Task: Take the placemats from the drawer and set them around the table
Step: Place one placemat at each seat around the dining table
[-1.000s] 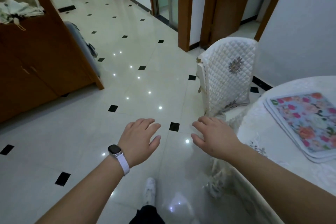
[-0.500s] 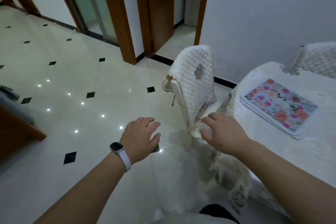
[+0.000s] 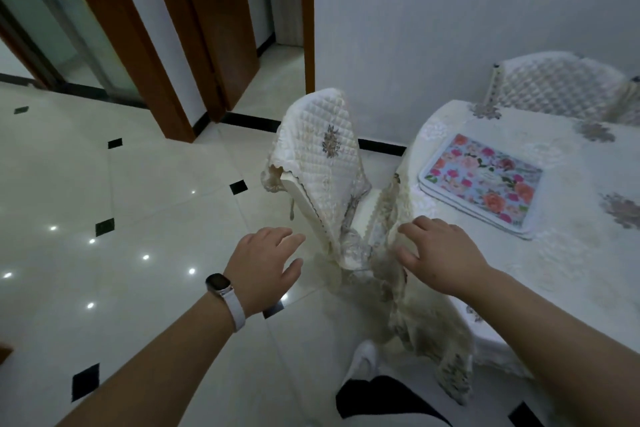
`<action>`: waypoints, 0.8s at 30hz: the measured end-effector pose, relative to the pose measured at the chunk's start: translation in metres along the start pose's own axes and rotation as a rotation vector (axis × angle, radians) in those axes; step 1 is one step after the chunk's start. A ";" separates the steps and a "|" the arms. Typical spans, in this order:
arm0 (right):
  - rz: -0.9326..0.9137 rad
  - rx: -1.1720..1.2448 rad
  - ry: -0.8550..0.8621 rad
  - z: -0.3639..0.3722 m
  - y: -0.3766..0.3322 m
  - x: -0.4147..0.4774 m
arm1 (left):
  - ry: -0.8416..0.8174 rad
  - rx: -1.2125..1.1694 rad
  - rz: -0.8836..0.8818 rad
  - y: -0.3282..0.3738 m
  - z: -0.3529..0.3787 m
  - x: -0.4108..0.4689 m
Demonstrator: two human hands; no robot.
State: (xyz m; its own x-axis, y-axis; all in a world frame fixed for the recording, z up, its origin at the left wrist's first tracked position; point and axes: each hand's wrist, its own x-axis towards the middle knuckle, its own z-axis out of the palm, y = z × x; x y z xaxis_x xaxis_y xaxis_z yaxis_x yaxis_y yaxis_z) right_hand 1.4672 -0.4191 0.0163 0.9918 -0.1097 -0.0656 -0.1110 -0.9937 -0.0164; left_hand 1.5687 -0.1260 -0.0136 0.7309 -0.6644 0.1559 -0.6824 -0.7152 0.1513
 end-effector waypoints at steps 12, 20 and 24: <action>0.124 0.145 -0.001 0.022 0.075 0.095 | -0.085 0.068 0.111 -0.001 0.004 0.149; 0.234 0.166 -0.089 0.054 0.147 0.111 | -0.136 -0.049 0.197 0.051 0.039 0.243; 0.355 0.242 -0.062 0.066 0.173 0.096 | -0.224 -0.084 0.280 0.080 0.062 0.271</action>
State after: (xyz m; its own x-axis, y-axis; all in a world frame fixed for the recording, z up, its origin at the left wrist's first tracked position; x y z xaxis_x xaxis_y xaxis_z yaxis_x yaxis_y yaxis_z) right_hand 1.5389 -0.6004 -0.0588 0.8846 -0.4347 -0.1689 -0.4635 -0.8596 -0.2153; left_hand 1.7127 -0.3767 -0.0200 0.4934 -0.8697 -0.0134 -0.8481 -0.4845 0.2144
